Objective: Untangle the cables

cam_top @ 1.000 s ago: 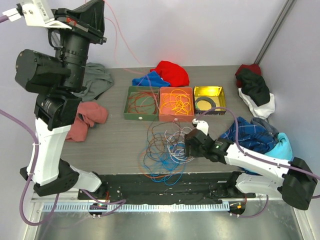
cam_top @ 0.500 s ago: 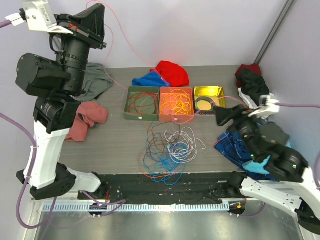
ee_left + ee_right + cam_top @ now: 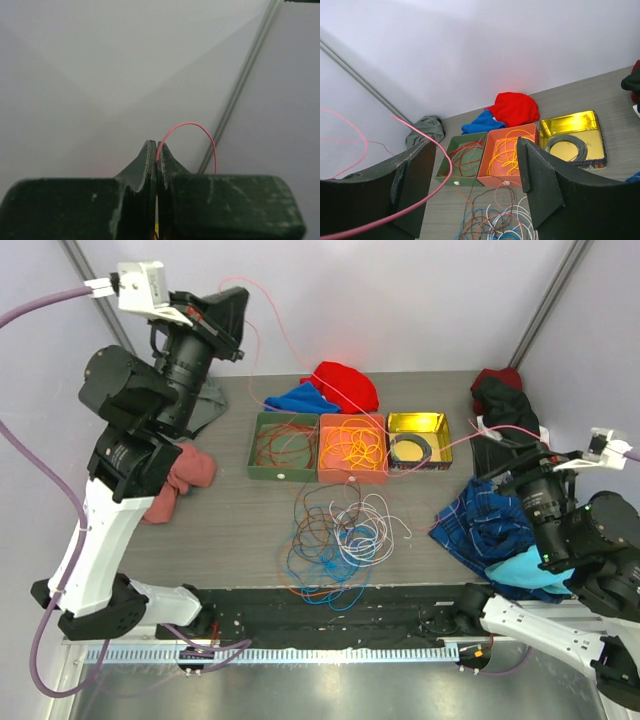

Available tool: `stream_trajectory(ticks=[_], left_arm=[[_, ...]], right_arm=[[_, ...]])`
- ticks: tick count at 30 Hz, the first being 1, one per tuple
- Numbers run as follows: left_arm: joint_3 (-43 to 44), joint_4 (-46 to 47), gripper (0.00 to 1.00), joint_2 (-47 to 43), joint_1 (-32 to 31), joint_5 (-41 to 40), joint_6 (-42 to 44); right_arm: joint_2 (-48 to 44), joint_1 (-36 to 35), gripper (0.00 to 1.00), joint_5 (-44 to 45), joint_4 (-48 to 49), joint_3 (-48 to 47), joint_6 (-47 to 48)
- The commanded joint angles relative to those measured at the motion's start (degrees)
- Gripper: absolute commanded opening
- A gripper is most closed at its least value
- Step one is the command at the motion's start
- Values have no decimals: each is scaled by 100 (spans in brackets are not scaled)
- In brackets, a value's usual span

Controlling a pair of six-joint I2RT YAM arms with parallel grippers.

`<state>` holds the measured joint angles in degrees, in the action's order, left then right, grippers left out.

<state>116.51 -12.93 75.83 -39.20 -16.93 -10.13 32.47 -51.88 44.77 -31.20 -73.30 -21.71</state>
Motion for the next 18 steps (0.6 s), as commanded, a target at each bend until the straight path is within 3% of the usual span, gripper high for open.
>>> stream_trajectory(ticks=[1, 6, 10, 18], left_arm=[[-575, -35, 0, -191, 26, 1268, -944], [-1523, 597, 0, -262, 26, 2989, -1824], [-2034, 1029, 5, -218, 18, 3861, -2405], [-3484, 2056, 5, -779, -26, 4593, -2643]], right_arm=[[488, 20, 72, -328, 281, -35, 53], [1024, 11, 72, -689, 369, -194, 53], [1367, 11, 72, -874, 457, -132, -52], [1499, 11, 72, -795, 510, 158, -122]])
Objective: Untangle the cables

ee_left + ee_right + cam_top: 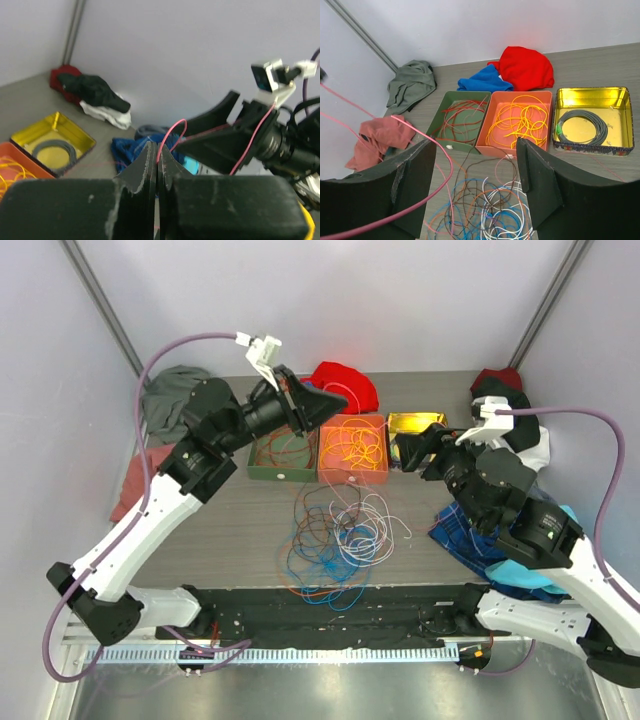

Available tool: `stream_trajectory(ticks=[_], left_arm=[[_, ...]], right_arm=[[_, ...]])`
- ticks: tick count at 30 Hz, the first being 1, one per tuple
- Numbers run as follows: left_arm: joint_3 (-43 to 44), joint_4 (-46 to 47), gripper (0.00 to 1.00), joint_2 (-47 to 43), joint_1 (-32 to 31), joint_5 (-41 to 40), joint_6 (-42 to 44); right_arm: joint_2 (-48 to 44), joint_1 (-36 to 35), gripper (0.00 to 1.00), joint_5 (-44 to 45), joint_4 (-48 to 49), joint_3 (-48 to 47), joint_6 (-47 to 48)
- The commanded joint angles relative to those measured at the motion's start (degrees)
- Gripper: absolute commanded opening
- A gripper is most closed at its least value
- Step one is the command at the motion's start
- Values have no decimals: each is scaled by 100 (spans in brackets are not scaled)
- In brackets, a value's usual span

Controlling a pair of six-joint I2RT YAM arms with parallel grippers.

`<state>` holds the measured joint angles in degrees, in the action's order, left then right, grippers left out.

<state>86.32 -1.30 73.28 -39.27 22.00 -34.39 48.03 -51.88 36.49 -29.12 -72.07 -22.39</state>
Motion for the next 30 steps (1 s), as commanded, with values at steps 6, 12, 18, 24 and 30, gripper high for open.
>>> stream_trajectory(ticks=[6, 12, 18, 24, 30], left_arm=[[-1118, 1281, 9, -938, -20, 920, -217], [-1267, 1659, 9, -868, -28, 1297, -568], [-1548, 2265, 9, -824, -28, 1544, -973], [-1689, 2345, 15, -780, -81, 1579, -999], [-1794, 2389, 26, -622, -99, 1597, -982]], right_arm=[[92, 11, 72, 7, 311, -8, -55], [277, 11, 71, -89, 355, -17, -90], [391, 20, 71, -107, 399, -52, -37], [506, 11, 71, -239, 443, -167, -28], [558, 11, 71, -353, 478, -211, -90]])
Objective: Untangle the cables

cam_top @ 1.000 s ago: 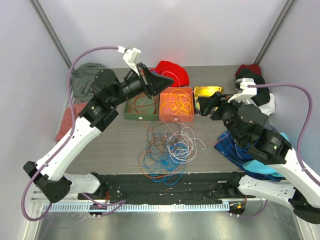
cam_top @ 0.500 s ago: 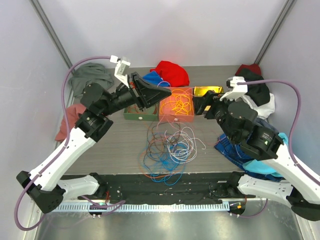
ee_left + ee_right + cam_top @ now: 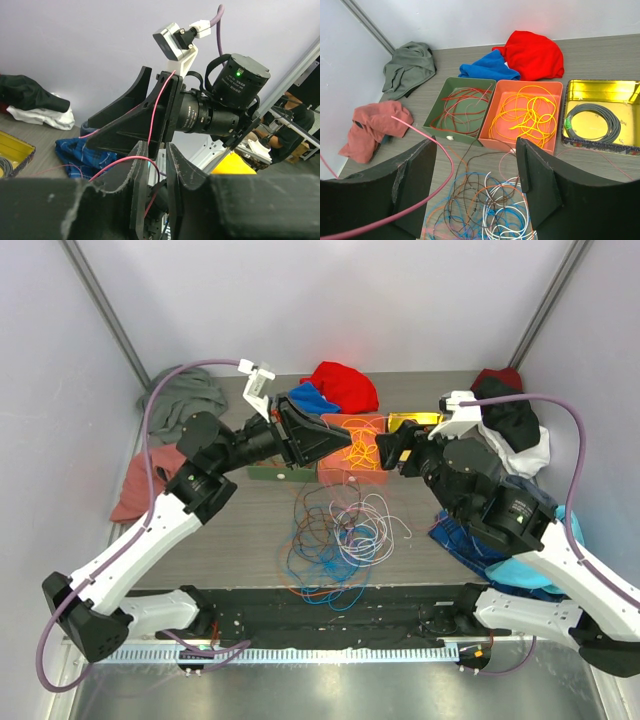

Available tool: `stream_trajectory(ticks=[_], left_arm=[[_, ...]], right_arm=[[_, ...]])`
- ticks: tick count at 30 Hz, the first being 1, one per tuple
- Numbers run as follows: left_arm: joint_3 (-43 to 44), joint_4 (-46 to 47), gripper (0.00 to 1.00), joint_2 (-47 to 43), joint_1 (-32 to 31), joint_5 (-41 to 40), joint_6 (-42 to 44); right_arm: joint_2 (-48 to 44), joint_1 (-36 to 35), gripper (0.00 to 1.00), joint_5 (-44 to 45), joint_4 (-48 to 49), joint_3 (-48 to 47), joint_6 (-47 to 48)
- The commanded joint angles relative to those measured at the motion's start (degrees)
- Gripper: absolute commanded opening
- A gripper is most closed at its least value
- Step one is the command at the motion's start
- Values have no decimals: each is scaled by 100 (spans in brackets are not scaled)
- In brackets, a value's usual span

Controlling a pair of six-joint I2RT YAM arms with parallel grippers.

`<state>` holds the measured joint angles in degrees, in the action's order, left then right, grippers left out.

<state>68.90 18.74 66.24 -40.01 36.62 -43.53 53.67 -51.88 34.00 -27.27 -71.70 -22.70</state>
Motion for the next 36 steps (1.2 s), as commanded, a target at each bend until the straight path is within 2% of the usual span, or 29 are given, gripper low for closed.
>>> stream_trajectory(ticks=[1, 9, 12, 17, 36], left_arm=[[-61, 411, 26, 135, -33, 135, -85], [-70, 613, 26, 407, -174, 152, -165], [-79, 613, 31, 434, -200, 126, -147], [-35, 359, 39, 267, -200, 3, 142], [106, -380, 46, -111, -191, -331, 837]], right_arm=[[-6, 11, 71, -113, 292, -257, -68], [3, 20, 71, -148, 292, -283, -68], [-14, 11, 71, -157, 292, -265, -68], [-85, 20, 70, -122, 292, -213, -77], [-217, 20, 70, -148, 231, -116, -173]])
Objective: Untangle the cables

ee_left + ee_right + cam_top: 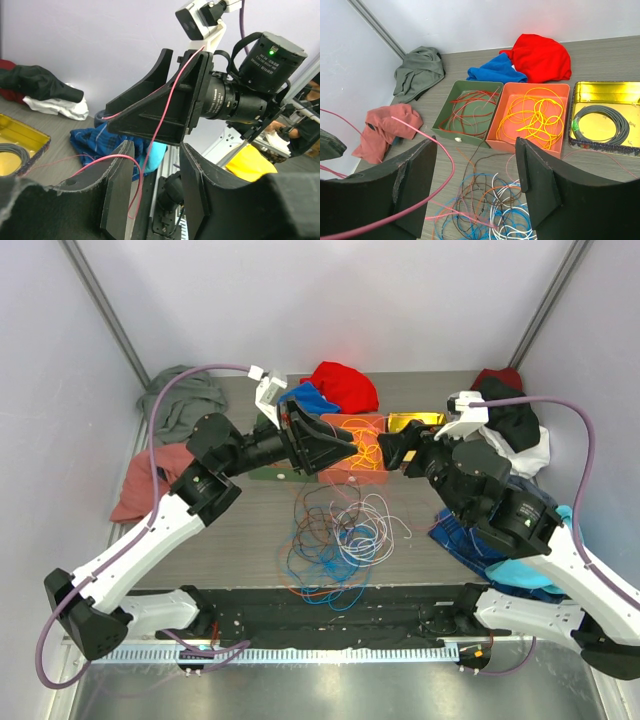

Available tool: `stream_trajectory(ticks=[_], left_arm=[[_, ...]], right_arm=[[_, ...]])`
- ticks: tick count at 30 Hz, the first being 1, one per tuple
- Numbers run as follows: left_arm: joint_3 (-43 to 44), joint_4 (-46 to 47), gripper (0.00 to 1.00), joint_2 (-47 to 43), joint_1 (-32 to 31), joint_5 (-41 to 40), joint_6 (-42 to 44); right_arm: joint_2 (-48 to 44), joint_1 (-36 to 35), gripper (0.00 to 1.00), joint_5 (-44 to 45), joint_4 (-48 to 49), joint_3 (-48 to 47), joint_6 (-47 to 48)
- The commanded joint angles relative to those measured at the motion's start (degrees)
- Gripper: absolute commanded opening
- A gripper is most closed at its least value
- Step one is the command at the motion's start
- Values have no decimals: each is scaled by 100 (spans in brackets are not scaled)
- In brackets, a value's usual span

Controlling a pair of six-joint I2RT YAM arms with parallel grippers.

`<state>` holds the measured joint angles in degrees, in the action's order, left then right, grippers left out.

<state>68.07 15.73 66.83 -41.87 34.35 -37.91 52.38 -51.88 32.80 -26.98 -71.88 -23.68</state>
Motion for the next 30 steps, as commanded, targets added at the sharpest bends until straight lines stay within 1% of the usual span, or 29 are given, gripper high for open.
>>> stream_trajectory(ticks=[1, 6, 11, 17, 20, 21, 22, 23, 24, 25, 28, 30], left_arm=[[180, -96, 46, -161, -6, -121, 293], [171, -44, 47, -65, -6, -130, 284], [145, 290, 47, 154, -6, 28, -14], [136, 493, 43, 383, -32, 213, -278], [83, 537, 33, 436, -58, 239, -313], [66, 563, 26, 454, -58, 239, -305], [48, 572, 22, 445, -58, 239, -305], [31, 581, 16, 445, -58, 239, -305], [31, 581, 3, 445, -58, 230, -296], [31, 572, 0, 410, -58, 204, -278], [39, 397, 0, 288, -58, 81, -156], [153, -31, 0, 200, -58, -191, 115]], right_arm=[[-88, 20, 70, -28, 211, -90, -84], [-18, 11, 70, -116, 211, -98, -137], [26, 11, 70, -177, 237, -134, -145], [70, 11, 70, -212, 281, -134, -146], [79, 11, 70, -230, 290, -134, -163], [71, 11, 70, -230, 290, -125, -172], [79, 11, 70, -230, 290, -116, -172], [71, 20, 70, -239, 299, -116, -172], [79, 20, 70, -239, 299, -99, -172], [71, 20, 70, -230, 299, -90, -172], [27, 11, 70, -221, 281, -46, -172], [-78, 11, 71, -212, 255, 24, -172]])
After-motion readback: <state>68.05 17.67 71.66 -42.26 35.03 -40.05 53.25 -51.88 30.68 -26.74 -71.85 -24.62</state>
